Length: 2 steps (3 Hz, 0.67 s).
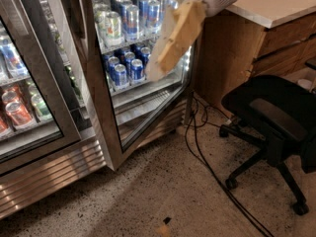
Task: Open right fridge door
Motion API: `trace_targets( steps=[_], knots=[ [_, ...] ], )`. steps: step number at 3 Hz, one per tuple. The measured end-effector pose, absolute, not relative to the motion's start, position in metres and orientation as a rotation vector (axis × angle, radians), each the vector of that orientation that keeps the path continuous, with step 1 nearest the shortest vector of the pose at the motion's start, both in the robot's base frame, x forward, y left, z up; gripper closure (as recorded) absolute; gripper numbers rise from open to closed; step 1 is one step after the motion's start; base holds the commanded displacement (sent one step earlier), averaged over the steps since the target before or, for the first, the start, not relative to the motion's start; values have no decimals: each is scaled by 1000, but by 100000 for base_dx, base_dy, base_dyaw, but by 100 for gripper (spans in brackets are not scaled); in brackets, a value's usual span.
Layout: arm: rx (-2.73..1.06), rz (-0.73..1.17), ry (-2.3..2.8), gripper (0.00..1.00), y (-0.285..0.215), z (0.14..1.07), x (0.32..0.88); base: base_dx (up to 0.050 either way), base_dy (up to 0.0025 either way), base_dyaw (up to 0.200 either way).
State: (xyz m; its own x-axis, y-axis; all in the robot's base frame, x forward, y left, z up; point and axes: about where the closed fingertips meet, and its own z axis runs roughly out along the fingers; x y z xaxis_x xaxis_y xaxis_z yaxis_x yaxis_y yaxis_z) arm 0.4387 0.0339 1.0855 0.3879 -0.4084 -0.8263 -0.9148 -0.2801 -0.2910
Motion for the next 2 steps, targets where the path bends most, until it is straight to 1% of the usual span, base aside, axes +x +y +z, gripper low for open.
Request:
trace_targets(
  steps=[1,2],
  knots=[
    [-1908,816,1101,0,54,1089,409,0,0,0],
    [-1908,816,1101,0,54,1089,409,0,0,0]
  ],
)
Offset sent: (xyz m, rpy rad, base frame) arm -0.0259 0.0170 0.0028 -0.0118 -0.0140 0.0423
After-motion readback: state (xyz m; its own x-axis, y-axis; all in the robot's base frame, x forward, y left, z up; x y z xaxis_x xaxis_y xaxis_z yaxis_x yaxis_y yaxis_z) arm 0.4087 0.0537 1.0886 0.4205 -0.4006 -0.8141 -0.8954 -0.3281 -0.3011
